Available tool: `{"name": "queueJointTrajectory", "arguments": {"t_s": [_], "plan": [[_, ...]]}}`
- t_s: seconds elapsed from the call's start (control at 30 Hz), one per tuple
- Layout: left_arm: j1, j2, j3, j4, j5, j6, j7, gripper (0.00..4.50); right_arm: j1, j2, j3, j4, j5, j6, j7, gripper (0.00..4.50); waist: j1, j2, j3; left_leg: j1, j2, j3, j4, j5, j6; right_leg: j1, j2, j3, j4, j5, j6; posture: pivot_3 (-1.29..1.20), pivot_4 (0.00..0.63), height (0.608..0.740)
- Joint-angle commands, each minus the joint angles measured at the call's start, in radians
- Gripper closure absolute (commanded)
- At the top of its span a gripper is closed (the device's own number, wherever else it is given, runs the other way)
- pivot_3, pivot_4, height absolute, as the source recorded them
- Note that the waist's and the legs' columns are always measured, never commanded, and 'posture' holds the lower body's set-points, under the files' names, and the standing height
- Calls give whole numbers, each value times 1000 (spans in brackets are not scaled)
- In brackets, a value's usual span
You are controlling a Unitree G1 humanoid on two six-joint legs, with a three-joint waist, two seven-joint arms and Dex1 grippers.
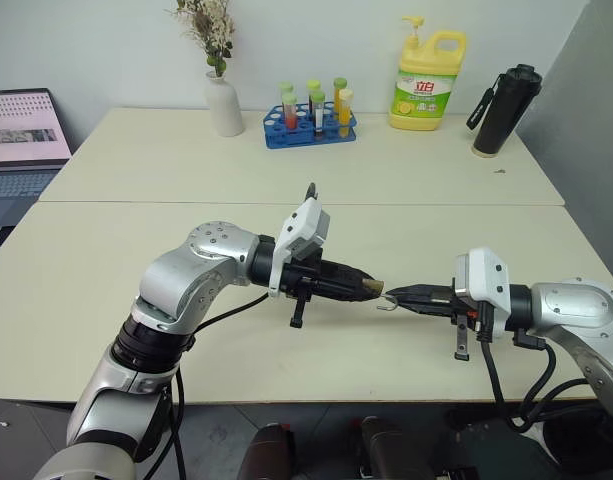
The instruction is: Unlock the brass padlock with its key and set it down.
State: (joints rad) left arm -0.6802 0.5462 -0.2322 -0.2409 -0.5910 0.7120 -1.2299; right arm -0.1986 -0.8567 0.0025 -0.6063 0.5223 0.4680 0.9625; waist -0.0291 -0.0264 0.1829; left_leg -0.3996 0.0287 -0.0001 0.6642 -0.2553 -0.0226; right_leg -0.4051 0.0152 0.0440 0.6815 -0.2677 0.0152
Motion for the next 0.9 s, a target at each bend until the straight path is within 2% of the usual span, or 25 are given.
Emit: {"name": "queueJointTrajectory", "arguments": {"t_s": [0.03, 0.2, 0.3, 0.5, 0.63, 0.67, 0.8, 0.9], "plan": [[-7, 1, 20, -25, -16, -5, 8, 4329, 4, -25, -9, -21, -11, 0, 13, 4500, 0, 0, 0, 0, 0, 0, 0, 0, 0, 0, 0, 0, 0, 0, 0, 0, 150, 740], [14, 0, 34, -12, -24, 53, 67, 4329, 59, -50, -63, 13, -61, -22, -11, 4500, 0, 0, 0, 0, 0, 0, 0, 0, 0, 0, 0, 0, 0, 0, 0, 0, 150, 740], [52, -16, 62, -1, -55, 122, 128, 4329, 114, -65, -100, 4, -66, -39, 3, 3893, 0, 0, 0, 0, 0, 0, 0, 0, 0, 0, 0, 0, 0, 0, 0, 0, 150, 740], [147, -15, 42, 0, -51, 187, 192, 4329, 164, -71, -95, -88, -35, -5, 6, 1759, -2, 0, 0, 1, 1, 0, 0, 0, 0, 0, 0, 0, 0, 0, 0, 0, 150, 740], [172, -70, 71, 44, -69, 267, 289, 4329, 134, -44, -50, -125, -36, 14, -27, 247, 0, 0, 0, 0, 0, -1, 0, 0, 0, 0, 0, 0, 0, 0, 0, 0, 150, 740], [175, -86, 83, 57, -81, 291, 310, 4329, 128, -38, -38, -128, -38, 20, -33, 0, 0, 0, 0, 0, 0, -1, 0, 0, 0, 0, 0, 0, 0, 0, 1, 0, 150, 740], [191, -138, 125, 91, -114, 361, 383, 4329, 111, -25, 4, -120, -81, 19, -58, 0, 1, 0, 0, 0, 0, -1, 0, 0, 0, 0, 0, 0, 0, 0, 1, 0, 150, 740], [206, -158, 112, 128, -76, 352, 421, 4329, 89, -33, 46, -101, -109, 75, -86, 0, 1, 0, 0, 0, 0, -1, 0, 0, 0, 0, 0, 0, 0, 0, 1, 0, 150, 740]]}}
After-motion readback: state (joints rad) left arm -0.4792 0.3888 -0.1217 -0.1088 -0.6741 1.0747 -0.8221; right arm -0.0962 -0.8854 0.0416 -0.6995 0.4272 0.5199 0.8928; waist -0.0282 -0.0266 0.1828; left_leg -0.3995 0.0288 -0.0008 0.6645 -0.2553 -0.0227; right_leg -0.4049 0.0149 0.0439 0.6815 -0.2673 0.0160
